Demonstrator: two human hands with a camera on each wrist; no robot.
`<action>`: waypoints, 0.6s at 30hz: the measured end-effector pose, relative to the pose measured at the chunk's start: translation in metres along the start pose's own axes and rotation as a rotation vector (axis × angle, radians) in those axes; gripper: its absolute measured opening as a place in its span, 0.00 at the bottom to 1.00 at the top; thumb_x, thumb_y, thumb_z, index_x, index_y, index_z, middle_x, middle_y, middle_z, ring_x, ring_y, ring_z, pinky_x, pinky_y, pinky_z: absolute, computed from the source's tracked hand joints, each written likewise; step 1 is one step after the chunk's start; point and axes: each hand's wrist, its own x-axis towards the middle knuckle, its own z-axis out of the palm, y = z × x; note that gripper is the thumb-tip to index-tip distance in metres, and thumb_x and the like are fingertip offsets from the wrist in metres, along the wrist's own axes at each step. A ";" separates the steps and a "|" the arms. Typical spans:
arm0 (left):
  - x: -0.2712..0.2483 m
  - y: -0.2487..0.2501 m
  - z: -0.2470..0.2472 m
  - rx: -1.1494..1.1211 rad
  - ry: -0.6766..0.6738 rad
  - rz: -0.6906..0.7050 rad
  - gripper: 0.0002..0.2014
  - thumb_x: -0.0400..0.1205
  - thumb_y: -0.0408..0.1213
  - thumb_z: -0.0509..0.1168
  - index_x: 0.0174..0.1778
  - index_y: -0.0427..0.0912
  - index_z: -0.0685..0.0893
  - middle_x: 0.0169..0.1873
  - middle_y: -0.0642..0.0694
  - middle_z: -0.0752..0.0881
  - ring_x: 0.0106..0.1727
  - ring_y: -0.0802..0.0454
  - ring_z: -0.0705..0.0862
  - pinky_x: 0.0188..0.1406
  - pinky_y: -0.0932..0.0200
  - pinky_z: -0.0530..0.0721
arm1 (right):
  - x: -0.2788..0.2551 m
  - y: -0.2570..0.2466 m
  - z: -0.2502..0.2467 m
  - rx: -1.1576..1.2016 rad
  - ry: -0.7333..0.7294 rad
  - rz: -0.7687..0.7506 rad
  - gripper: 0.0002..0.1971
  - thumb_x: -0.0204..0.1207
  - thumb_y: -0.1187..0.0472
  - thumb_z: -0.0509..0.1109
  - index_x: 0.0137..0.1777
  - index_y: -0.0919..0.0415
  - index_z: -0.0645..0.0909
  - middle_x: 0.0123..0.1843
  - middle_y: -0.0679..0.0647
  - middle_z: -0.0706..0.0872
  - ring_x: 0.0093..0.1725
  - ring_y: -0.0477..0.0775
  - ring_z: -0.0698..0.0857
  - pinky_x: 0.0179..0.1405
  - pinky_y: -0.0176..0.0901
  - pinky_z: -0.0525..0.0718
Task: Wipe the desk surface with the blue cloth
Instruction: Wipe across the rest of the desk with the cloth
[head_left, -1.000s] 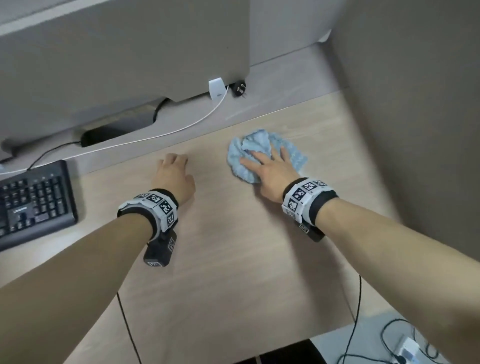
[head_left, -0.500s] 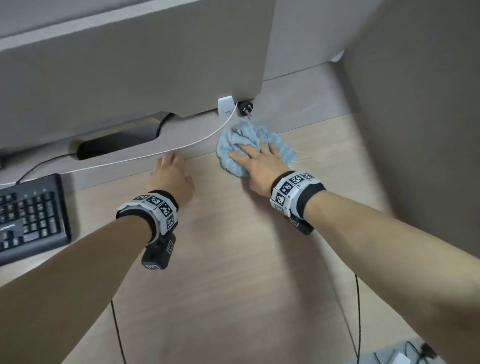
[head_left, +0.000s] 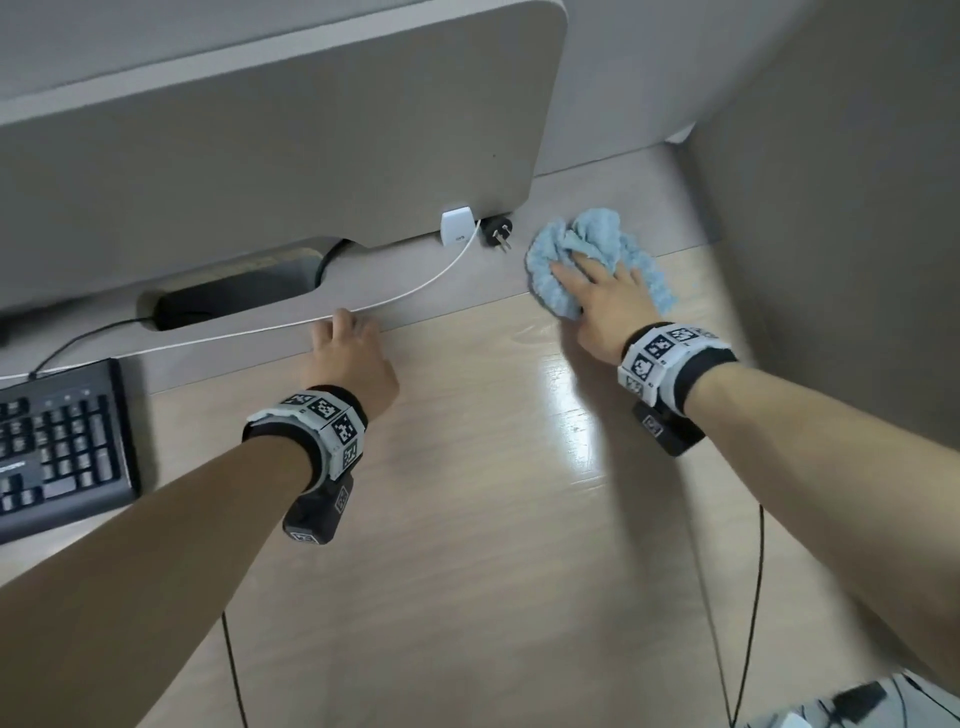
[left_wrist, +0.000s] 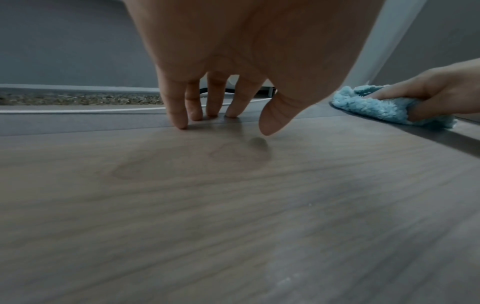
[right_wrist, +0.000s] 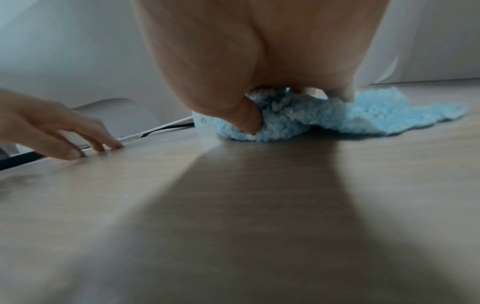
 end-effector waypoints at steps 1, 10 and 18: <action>0.000 -0.001 0.000 0.001 0.005 0.005 0.19 0.76 0.36 0.60 0.64 0.40 0.73 0.66 0.40 0.70 0.68 0.36 0.67 0.63 0.46 0.76 | 0.004 0.011 -0.005 0.004 0.025 0.021 0.44 0.70 0.68 0.64 0.86 0.44 0.53 0.88 0.52 0.54 0.84 0.72 0.56 0.82 0.71 0.54; -0.006 -0.005 0.008 0.009 0.071 0.049 0.20 0.74 0.36 0.62 0.63 0.43 0.72 0.66 0.41 0.71 0.68 0.35 0.67 0.62 0.44 0.77 | 0.062 0.006 -0.034 0.102 0.046 0.326 0.42 0.74 0.68 0.63 0.87 0.53 0.50 0.88 0.55 0.50 0.84 0.73 0.53 0.79 0.75 0.56; -0.002 -0.007 -0.005 -0.020 0.013 0.053 0.22 0.74 0.33 0.60 0.66 0.44 0.73 0.65 0.43 0.71 0.68 0.37 0.67 0.64 0.46 0.76 | 0.009 0.026 -0.007 -0.023 0.065 0.056 0.43 0.69 0.68 0.66 0.85 0.47 0.57 0.87 0.54 0.58 0.81 0.73 0.63 0.79 0.70 0.59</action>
